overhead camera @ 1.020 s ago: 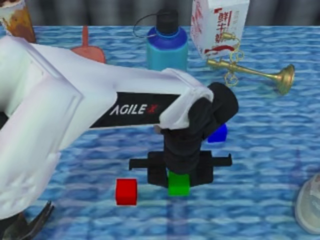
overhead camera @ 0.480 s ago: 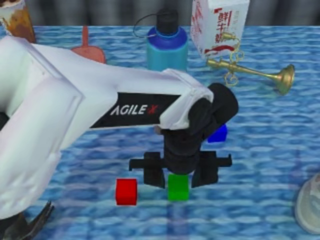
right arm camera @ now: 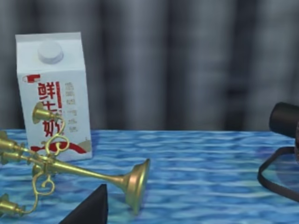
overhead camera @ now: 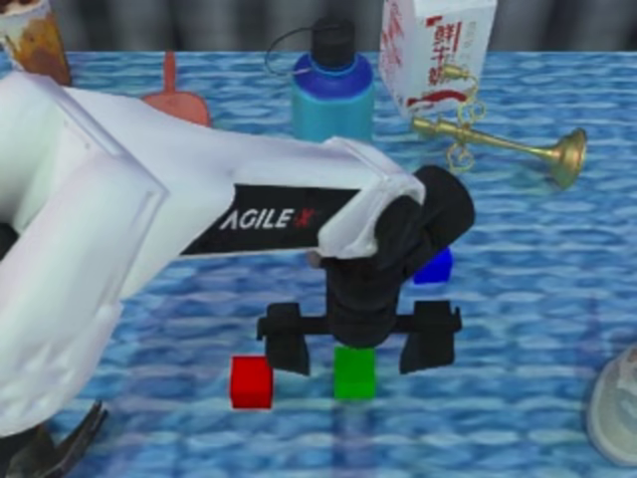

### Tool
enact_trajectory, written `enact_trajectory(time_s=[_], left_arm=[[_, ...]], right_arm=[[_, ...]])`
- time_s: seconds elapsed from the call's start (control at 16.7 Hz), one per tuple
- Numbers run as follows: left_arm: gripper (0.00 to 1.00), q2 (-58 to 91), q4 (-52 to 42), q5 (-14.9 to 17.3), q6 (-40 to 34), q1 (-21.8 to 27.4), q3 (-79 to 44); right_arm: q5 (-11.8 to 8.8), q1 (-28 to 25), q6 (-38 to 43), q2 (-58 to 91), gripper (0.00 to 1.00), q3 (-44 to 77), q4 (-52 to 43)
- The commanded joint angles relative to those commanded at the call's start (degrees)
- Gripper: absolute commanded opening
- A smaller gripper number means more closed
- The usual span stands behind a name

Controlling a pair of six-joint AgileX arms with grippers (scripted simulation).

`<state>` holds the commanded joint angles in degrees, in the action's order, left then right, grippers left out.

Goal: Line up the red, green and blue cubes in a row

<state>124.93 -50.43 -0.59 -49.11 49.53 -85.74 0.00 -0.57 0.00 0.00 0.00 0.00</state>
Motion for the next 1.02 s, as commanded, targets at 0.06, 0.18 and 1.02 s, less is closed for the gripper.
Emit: enact_trajectory(time_s=[0.06, 0.18, 1.02], left_arm=[[1.00, 0.00, 0.00, 0.00, 0.00, 0.00, 0.00], [1.00, -0.04, -0.01, 0.00, 0.00, -0.04, -0.01], [1.00, -4.92, -13.63, -0.04, -0.27, -0.68, -8.55]], right_arm=[[0.00, 0.00, 0.00, 0.00, 1.00, 0.00, 0.00], [0.00, 0.00, 0.00, 0.00, 1.00, 0.00, 0.00], [0.00, 0.00, 0.00, 0.01, 1.00, 0.01, -0.01]])
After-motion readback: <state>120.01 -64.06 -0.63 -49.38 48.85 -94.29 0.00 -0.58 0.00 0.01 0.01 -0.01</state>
